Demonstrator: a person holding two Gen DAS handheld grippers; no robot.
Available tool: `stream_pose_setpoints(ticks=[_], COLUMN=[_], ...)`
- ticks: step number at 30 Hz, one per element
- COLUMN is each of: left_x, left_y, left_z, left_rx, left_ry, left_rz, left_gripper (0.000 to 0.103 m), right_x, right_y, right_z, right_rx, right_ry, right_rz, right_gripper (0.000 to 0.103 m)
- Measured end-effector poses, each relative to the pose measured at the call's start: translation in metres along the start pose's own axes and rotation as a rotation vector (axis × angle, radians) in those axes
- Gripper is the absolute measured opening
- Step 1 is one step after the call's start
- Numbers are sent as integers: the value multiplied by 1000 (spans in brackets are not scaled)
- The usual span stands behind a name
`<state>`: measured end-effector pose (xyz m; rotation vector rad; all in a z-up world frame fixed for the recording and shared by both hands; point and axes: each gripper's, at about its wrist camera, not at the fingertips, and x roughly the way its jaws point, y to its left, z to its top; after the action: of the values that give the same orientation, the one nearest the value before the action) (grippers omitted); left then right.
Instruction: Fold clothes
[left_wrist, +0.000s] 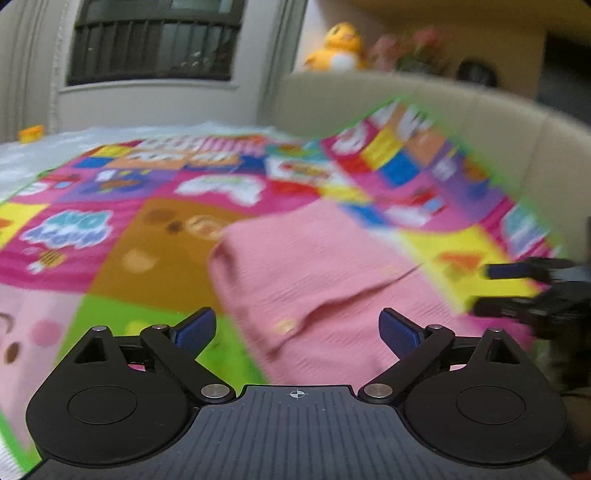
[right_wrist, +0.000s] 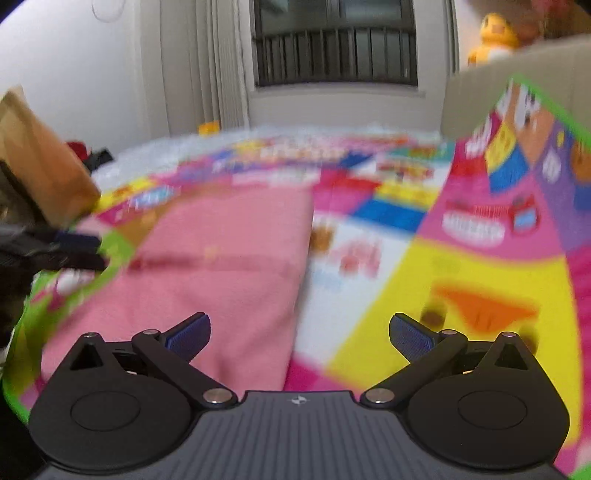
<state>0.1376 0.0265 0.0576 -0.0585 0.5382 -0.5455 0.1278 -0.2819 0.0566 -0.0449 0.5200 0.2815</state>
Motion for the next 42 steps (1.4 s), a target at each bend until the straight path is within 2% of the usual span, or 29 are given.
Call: stream_pose_setpoints(ticks=[2,4,6,8,12,16,24,27,32,33,35,39,42], left_x=[8,27,50,70,64,65,66,66,65,65,64,65,64], left_y=[-3,-2,2,11,32,33,31,32,34,34,34,32,34], left_z=[7,9,5,-6,-11,-14,-15,-15,-16,-16,-16,-16,-17], left_rx=[-8,-1,14,40,-59,-56,-45,-47,-55,-58,-59,-51,-62], left_ry=[-14,8,72,140,104,93,79,78,74,73,72,70,67], left_rz=[22,84,151,208,140,141,154,152,143,142,142,148,139], left_gripper=[100,100,100,102,102,103,103,103,103,103,103,103,103], right_x=[17,38,70,101,104,105,98,101,113,110,102,43,-5], right_y=[4,8,14,17,-8,-17,6,2,-34,-33,-29,8,43], right_z=[16,30,30,17,9,5,0,3,10,11,13,9,1], right_rx=[-32,-58,-140,-220,-90,-32,-154,-134,68,60,33,-207,-360], right_ry=[-22,-30,31,102,97,103,27,58,164,164,161,26,-11], right_rz=[-40,-71,-136,-208,-129,-98,-207,-189,-46,-45,-48,-25,80], right_gripper=[103,103,103,103,103,103,103,103,103,103,103,103,103])
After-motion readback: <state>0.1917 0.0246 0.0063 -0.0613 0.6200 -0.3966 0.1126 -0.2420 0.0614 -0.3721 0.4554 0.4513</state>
